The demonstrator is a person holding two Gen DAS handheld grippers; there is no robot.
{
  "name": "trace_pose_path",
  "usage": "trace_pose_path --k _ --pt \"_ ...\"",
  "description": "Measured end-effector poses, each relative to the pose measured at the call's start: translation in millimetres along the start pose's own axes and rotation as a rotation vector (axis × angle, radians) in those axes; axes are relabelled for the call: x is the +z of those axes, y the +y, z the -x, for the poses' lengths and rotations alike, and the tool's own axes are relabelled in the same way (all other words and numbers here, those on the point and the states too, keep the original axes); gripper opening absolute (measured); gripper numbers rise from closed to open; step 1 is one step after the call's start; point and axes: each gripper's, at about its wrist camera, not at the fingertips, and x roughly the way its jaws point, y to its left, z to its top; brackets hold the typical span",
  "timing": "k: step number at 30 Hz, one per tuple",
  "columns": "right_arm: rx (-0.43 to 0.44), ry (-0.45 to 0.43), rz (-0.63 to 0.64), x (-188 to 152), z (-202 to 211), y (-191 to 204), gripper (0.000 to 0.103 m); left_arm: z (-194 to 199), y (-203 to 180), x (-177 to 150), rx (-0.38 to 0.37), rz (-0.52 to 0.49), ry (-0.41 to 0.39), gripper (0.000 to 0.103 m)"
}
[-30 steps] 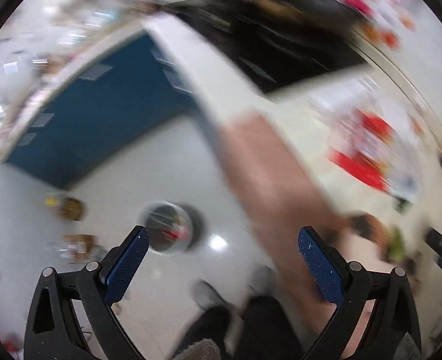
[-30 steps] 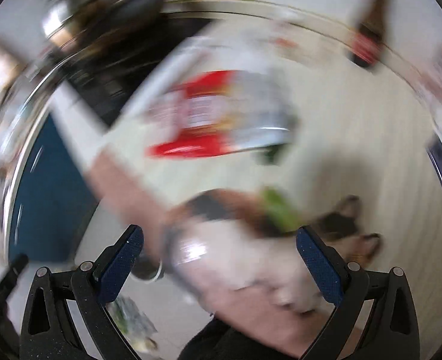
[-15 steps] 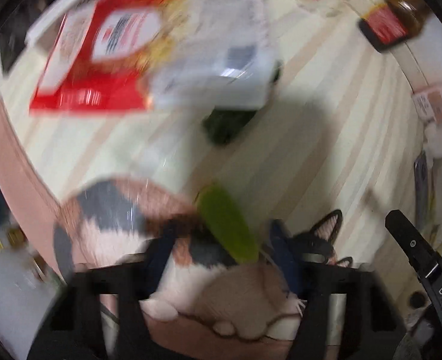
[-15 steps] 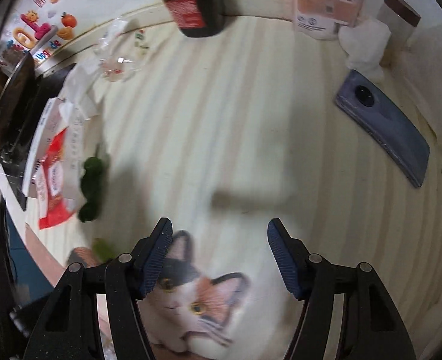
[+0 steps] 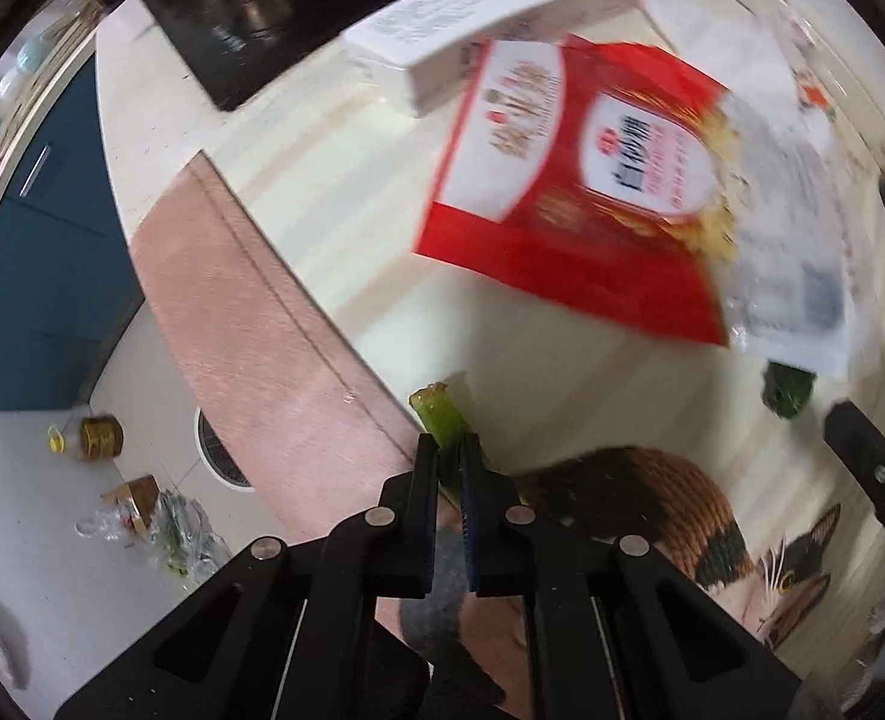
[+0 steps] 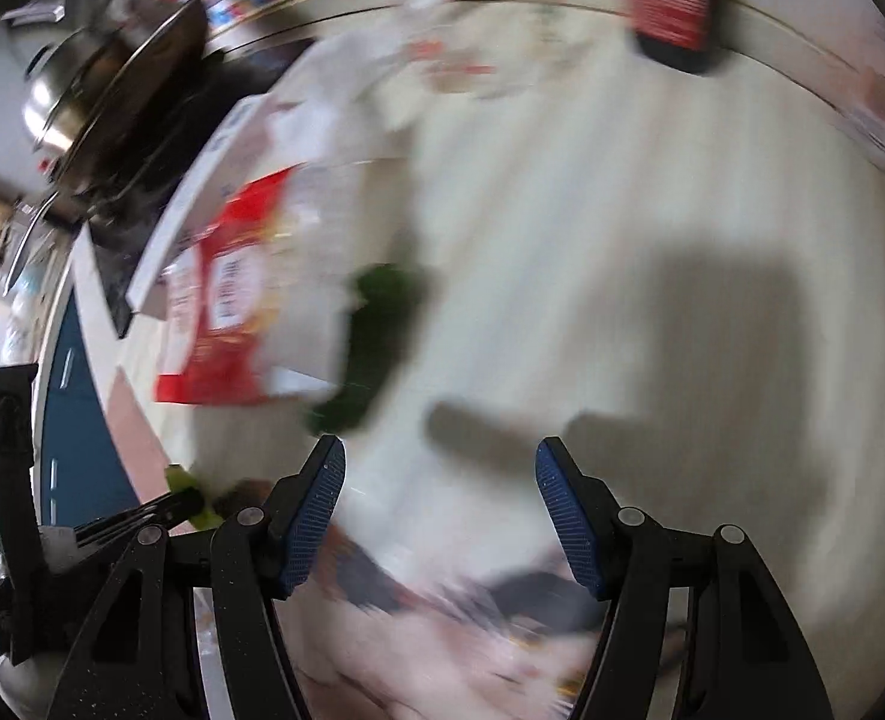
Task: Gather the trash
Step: 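Grasp a green stem with left tool while right tool grasps the green pepper, then carry the green scraps to the bin and open both tools to drop them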
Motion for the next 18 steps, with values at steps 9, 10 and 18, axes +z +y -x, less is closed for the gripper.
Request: trace_pose_path --k 9,10,18 --pt "-0.13 0.016 0.121 5.1 -30.8 35.6 0.024 3.1 0.8 -8.0 0.0 -0.034 -0.024 0.003" --pt "-0.135 0.022 0.126 1.8 -29.0 33.3 0.024 6.0 0.0 -10.7 -0.007 -0.039 -0.024 0.003" --pt "-0.087 0.05 0.036 -30.6 6.8 2.6 0.023 30.2 17.3 -19.1 -0.065 -0.058 -0.047 0.001"
